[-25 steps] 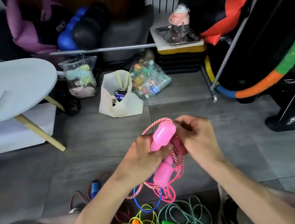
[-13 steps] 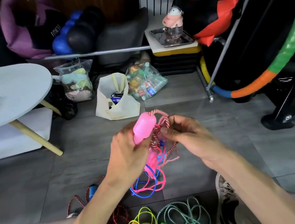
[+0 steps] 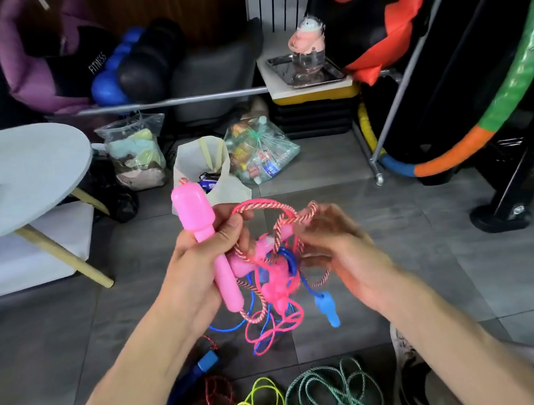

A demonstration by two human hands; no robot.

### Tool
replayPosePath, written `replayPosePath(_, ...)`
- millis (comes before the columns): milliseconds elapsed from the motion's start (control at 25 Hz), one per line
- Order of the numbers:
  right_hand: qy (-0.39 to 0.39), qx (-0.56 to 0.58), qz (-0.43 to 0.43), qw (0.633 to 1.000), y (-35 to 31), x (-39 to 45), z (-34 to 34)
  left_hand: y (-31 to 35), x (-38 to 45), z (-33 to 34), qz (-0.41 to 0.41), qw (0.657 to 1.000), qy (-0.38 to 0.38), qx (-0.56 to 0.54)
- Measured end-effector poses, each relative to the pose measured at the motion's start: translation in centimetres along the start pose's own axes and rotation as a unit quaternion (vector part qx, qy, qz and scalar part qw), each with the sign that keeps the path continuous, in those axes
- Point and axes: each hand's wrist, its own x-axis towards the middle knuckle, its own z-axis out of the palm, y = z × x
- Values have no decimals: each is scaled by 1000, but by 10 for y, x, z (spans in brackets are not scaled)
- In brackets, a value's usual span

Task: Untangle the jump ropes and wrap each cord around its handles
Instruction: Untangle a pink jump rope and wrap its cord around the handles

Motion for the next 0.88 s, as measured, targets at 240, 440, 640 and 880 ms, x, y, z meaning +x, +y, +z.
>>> replayPosePath(240,53,-231,-28,971,23,0,11,0,2,-6,52,975,96,194)
replayPosePath(440,133,-408,-223,875,1,5,-10,15,8,-16,-89,989,102,-55)
replayPosePath(640,136,-207,-109,963,-11,8,-14,17,10,-25,29,953,85,290)
replayPosePath(880,15,-96,-75,992,-39,-7,-14,21,12,-24,39,983,102,146)
